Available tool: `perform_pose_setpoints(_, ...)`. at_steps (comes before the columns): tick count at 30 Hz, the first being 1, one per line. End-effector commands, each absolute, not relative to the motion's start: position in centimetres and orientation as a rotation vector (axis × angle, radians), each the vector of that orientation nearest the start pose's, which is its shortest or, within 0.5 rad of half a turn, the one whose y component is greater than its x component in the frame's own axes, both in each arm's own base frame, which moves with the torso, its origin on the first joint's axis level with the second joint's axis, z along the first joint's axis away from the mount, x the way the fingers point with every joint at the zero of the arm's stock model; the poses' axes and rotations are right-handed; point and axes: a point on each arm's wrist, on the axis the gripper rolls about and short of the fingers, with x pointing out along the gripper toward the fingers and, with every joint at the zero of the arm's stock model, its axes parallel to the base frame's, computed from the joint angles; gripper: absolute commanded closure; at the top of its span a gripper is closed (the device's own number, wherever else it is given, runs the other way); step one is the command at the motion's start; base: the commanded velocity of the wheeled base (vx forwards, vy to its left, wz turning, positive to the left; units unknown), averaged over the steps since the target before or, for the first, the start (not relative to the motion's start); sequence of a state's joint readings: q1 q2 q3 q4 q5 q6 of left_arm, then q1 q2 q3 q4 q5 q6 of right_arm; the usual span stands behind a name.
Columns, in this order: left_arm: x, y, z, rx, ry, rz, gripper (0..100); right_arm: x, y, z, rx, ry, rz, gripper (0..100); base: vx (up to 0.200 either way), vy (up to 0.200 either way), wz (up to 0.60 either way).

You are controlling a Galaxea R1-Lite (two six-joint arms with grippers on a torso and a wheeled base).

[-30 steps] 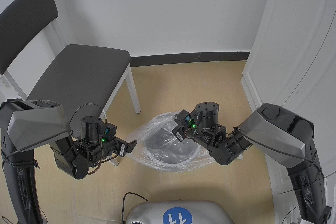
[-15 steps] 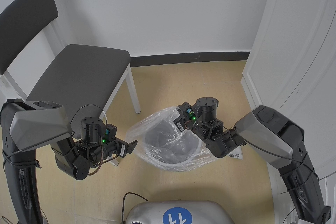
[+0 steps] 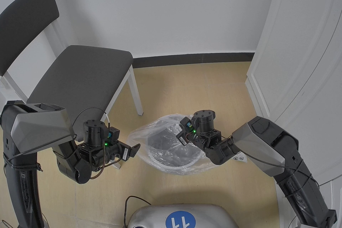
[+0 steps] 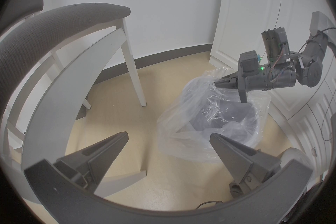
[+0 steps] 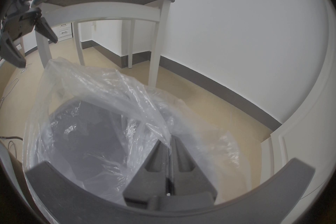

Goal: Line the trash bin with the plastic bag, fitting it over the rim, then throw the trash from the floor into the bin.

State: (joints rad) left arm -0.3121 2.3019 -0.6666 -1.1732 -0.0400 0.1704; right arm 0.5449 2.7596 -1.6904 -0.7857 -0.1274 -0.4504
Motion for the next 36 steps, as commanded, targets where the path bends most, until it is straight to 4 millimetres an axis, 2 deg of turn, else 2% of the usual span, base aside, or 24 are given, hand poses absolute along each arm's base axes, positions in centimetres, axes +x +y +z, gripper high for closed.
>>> perform_pose_setpoints(1,33.9,-11.0,-0.2,0.229,0.431,-0.384,0,45.4,27.7,-4.9,-0.547,0.200,0.485,100,0.000,0.000,0.00)
perform_pose_setpoints(16,33.9,-11.0,-0.2,0.227,0.430,-0.382,0,46.1,29.9,-5.4,-0.585,0.308,0.548,100,0.000,0.000,0.00)
perform_pose_setpoints(20,34.0,-11.0,-0.2,0.227,0.430,-0.382,0,45.8,29.8,-6.8,-0.618,0.418,0.579,100,0.000,0.000,0.00)
perform_pose_setpoints(25,34.0,-10.9,-0.2,0.226,0.429,-0.382,0,45.4,29.7,-6.4,-0.603,0.479,0.690,100,0.000,0.000,0.00)
perform_pose_setpoints(33,34.0,-10.9,-0.2,0.224,0.429,-0.380,0,45.5,29.8,-6.2,-0.582,0.454,0.707,100,0.000,0.000,0.00)
perform_pose_setpoints(36,34.0,-10.9,-0.2,0.224,0.429,-0.380,0,46.0,29.7,-4.8,-0.530,0.396,0.681,100,0.000,0.000,0.00)
